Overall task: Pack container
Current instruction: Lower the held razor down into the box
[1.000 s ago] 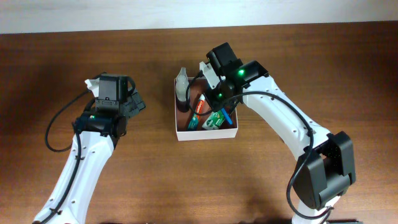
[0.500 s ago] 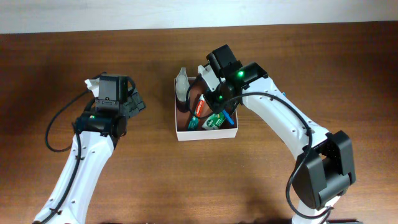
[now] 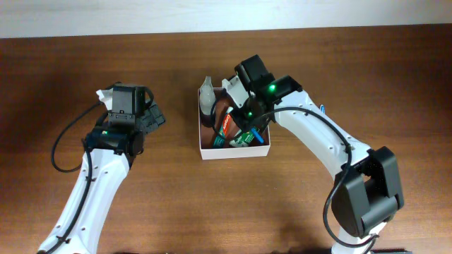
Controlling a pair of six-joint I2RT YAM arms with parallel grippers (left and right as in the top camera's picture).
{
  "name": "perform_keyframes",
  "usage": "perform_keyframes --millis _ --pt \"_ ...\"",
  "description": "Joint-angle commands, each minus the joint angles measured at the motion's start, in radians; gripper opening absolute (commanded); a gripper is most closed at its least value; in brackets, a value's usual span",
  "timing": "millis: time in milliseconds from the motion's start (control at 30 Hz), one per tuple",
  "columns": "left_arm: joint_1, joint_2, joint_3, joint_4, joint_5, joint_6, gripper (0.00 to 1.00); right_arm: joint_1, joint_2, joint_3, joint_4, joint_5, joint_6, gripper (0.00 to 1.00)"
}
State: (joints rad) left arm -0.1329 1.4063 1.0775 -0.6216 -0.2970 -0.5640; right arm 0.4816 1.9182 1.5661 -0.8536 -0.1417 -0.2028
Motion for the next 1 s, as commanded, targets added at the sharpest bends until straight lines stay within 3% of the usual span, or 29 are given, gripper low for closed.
perform_keyframes --millis 0,967 --pt "0.003 -0.012 0.008 0.000 -0.017 0.009 0.99 0.011 0.003 -0.050 0.024 -0.018 -0.010 0.04" --pt "0.003 -0.012 0.008 0.000 -0.017 0.009 0.99 0.011 0.004 -0.104 0.108 -0.072 -0.010 0.04"
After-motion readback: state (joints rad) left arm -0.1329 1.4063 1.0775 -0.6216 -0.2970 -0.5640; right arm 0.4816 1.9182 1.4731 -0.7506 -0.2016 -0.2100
